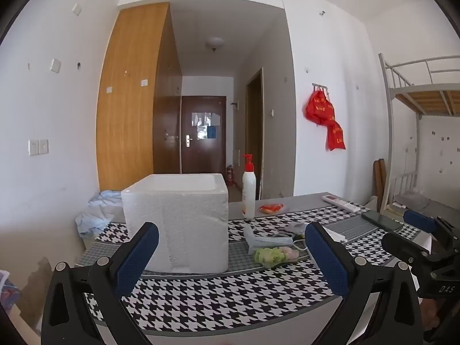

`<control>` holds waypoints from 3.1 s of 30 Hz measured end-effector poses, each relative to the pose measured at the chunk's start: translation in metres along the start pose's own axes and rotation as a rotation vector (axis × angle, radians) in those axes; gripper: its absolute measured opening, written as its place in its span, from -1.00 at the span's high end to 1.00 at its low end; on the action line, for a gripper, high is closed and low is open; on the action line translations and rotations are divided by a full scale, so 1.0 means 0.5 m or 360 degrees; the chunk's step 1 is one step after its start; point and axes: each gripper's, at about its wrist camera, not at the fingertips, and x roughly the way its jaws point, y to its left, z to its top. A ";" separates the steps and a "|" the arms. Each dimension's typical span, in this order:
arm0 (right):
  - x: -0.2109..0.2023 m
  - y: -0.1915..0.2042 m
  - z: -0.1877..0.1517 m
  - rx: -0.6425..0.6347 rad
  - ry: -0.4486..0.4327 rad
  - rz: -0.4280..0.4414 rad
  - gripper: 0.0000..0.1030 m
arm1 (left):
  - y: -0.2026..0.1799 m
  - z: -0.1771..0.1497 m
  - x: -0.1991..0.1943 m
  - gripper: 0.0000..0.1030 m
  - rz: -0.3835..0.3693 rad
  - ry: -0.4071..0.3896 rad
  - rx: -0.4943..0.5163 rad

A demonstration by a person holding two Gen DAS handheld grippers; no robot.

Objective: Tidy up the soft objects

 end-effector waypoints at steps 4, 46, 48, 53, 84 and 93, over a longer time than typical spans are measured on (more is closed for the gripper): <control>-0.003 0.000 0.004 0.0000 0.0001 0.0001 -0.97 | 0.001 0.001 0.003 -0.98 -0.0019 0.0028 -0.0019; -0.008 0.000 0.005 0.0006 0.0012 0.0003 -0.97 | 0.000 0.003 -0.002 -0.98 0.0022 -0.0010 -0.0013; -0.009 0.001 0.005 0.0005 0.0011 0.0004 -0.97 | 0.000 0.004 0.000 -0.98 0.0014 -0.0007 -0.0014; -0.010 0.000 0.006 0.0003 0.0006 0.0003 -0.97 | -0.001 0.002 0.002 -0.98 0.0012 -0.0004 -0.0013; 0.065 -0.043 0.022 0.0001 0.0102 -0.0063 -0.97 | -0.039 0.010 0.073 -0.98 -0.0112 0.0071 0.0040; 0.097 -0.075 0.012 0.0028 0.0164 -0.0087 -0.97 | -0.062 0.004 0.125 -0.98 -0.0169 0.0176 0.0053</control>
